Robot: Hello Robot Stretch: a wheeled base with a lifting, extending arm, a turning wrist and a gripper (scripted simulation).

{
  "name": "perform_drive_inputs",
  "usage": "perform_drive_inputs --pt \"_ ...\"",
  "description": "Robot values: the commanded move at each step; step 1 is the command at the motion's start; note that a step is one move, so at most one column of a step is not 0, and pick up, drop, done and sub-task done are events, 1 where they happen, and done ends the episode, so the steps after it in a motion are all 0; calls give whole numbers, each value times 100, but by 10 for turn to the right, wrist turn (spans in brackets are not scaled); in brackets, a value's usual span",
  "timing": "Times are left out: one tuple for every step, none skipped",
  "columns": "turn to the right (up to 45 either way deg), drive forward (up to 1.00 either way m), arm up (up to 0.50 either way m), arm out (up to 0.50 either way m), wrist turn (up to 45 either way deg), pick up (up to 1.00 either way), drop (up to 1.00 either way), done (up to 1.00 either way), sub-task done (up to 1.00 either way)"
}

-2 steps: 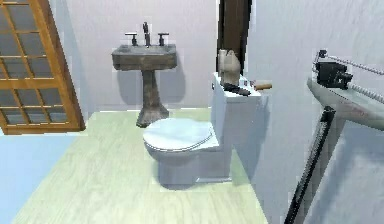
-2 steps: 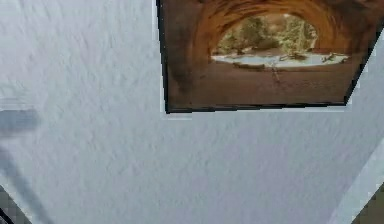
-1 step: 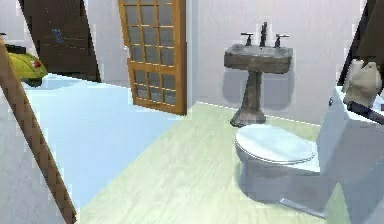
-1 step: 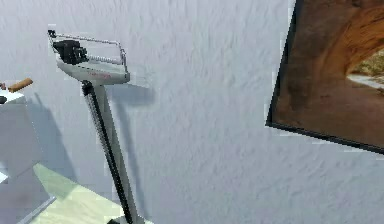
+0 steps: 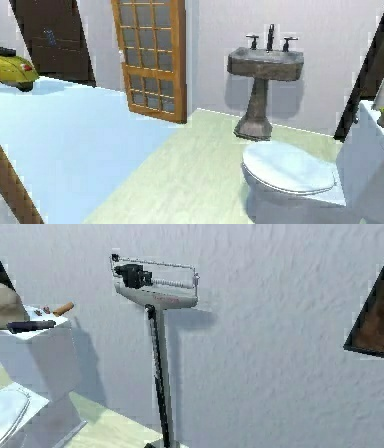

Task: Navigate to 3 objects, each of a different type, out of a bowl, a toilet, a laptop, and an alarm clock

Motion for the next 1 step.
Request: perform_drive_inputs --pt "300 0 0 0 0 0 0 0 0"
